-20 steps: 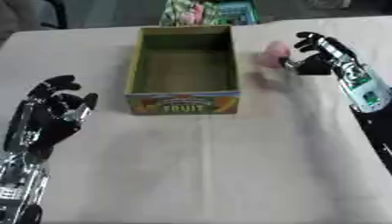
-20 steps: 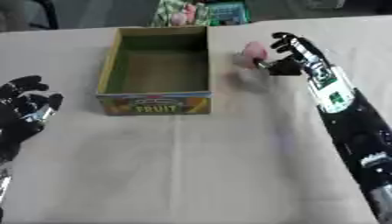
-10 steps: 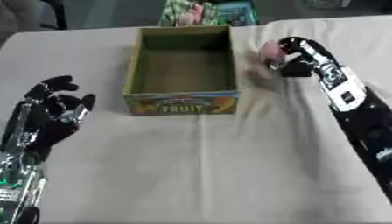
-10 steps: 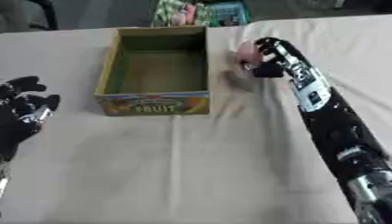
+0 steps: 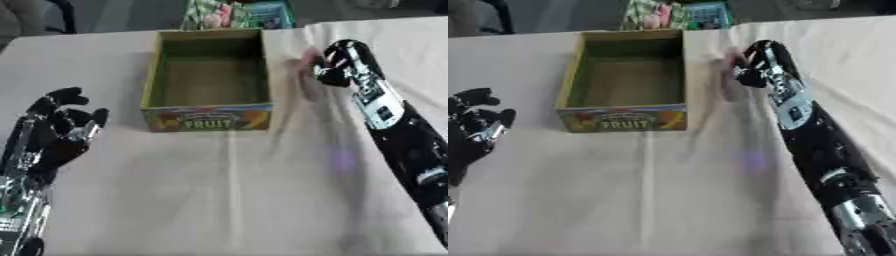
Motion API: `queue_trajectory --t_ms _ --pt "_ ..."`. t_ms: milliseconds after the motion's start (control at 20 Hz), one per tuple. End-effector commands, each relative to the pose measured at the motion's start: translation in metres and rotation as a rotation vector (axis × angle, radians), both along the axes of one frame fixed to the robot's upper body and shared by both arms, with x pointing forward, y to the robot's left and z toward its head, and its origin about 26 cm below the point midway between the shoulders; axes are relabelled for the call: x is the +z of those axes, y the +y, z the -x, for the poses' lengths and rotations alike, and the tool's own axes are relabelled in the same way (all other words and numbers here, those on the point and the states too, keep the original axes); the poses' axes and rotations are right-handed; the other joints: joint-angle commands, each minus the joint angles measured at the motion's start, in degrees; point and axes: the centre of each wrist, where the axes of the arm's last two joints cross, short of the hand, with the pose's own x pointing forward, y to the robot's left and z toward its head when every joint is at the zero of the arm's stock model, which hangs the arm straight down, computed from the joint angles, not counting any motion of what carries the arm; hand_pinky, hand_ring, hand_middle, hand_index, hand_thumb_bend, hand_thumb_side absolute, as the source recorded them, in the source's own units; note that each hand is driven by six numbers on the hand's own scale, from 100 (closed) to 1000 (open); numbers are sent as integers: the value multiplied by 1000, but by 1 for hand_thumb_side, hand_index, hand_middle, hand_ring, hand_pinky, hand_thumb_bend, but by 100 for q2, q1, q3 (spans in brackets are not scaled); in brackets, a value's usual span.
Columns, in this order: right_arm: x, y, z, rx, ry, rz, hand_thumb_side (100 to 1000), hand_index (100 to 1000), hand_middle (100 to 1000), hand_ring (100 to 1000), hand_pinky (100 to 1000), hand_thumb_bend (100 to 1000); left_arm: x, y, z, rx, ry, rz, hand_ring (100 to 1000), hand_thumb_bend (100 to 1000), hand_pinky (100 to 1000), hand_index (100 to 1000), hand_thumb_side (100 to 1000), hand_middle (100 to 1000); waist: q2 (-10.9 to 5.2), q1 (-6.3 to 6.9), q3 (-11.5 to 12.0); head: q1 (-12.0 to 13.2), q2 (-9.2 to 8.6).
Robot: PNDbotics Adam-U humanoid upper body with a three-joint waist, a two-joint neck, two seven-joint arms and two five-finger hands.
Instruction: Pick up objects on the table and place them in the box.
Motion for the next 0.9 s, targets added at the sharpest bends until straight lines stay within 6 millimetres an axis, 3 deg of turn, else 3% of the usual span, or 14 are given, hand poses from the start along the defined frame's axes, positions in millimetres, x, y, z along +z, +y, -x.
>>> queue_trajectory --t_ms 50,500,900 --pt "22 -5 -1 -30 -99 -31 100 294 192 608 579 100 11 1 -1 -4 -37 -5 532 469 570 740 100 601 -92 -16 -5 3 -9" --pt "72 13 0 39 -252 -56 100 292 190 604 577 100 10 1 0 -5 -35 -7 533 470 570 740 100 601 -131 -31 -5 -12 6" --pt "92 66 -5 209 -272 11 100 294 193 602 583 100 10 -1 0 -18 -33 -10 532 473 570 740 100 601 -153 -38 58 -95 12"
